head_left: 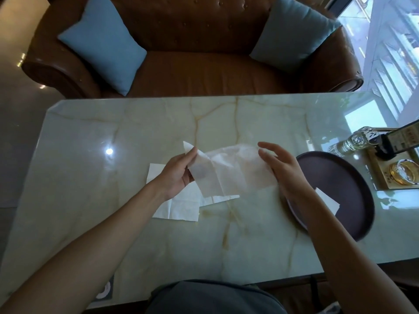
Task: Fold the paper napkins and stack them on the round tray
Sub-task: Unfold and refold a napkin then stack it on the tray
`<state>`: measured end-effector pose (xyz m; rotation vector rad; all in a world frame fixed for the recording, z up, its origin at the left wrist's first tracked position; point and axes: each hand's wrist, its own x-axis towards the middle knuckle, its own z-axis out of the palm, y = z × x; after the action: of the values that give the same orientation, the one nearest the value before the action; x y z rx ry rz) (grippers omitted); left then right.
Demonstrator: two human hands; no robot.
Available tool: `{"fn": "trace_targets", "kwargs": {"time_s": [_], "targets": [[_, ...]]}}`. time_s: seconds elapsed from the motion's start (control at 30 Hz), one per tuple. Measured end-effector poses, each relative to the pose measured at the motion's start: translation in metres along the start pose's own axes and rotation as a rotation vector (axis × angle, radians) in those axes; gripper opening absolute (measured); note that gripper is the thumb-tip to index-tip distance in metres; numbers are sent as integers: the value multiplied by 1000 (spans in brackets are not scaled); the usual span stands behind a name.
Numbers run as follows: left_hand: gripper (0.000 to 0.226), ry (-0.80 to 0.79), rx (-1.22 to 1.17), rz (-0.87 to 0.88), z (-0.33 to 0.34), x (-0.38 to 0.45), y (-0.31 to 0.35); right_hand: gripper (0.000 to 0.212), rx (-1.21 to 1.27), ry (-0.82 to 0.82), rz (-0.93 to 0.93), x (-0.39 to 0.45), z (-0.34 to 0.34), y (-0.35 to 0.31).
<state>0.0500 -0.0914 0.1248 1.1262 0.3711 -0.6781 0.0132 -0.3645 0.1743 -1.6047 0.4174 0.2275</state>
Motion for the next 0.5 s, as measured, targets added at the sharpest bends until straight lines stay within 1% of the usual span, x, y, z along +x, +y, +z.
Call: {"fn": "trace_targets", "kwargs": {"time_s": [0.03, 0.1, 0.17, 0.2, 0.37, 0.5], "targets": [[34, -20, 36, 20, 1, -3, 3, 37, -3, 22, 31, 2, 3, 5], [33, -49, 100, 45, 3, -9, 8, 29, -6, 40, 75, 5, 10, 14], [33, -53, 155, 63, 2, -11, 10, 23, 44, 58, 112, 10, 15, 20], [34, -46, 174, 71, 1, -12, 11, 24, 73, 57, 122, 11, 15, 21], [43, 52, 194, 117, -9, -14, 15, 32, 198, 20, 56, 6, 12, 23], [39, 80, 197, 138, -10, -15, 15, 32, 225, -13, 13, 3, 12, 23]]}}
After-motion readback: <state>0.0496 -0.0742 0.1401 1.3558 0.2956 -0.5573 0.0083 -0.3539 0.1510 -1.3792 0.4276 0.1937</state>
